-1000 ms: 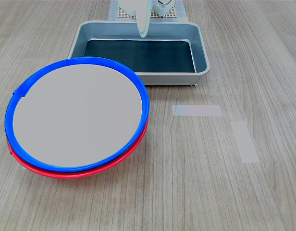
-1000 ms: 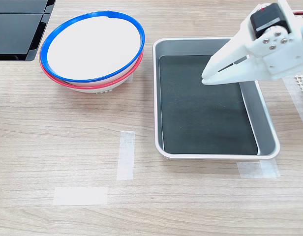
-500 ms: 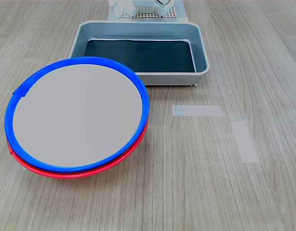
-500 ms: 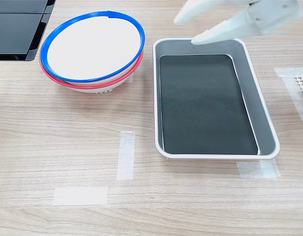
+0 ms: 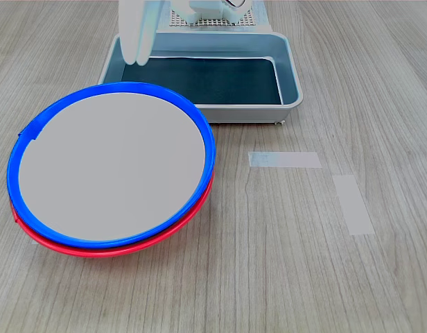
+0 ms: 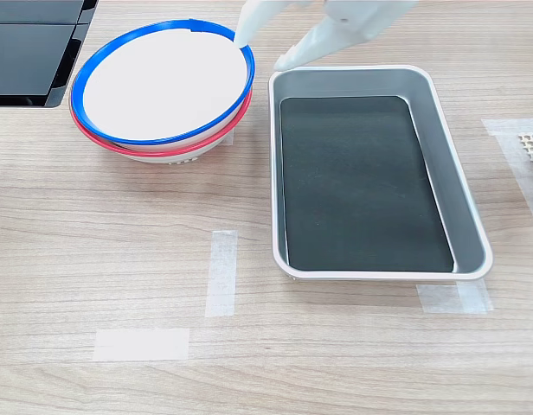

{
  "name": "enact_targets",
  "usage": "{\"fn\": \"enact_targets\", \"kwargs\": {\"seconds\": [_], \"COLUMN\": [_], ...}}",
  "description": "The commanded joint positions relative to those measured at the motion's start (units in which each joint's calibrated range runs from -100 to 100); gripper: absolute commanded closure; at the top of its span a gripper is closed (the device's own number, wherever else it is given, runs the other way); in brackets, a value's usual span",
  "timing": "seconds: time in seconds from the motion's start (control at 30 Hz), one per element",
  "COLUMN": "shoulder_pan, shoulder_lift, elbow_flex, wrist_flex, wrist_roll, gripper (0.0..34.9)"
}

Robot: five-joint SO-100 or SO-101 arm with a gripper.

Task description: Lift the stacked dish and set it down on the table.

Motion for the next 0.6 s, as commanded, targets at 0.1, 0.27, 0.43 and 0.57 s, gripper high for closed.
{"fn": "enact_targets", "kwargs": {"seconds": [0.1,0.27,0.43,0.57], "shoulder_pan": [0.7,0.4,-0.3,-0.7], "shoulder_lift": [6.1,9.3,11.1,11.8], "elbow_flex": [-4.5,-5.8,-7.2,-7.9], "wrist_flex": [-2.9,-4.6,-6.3,-7.1], "wrist_roll": [1.2,1.7,1.7,1.7], "gripper": [19.4,20.0,22.4,23.7]}}
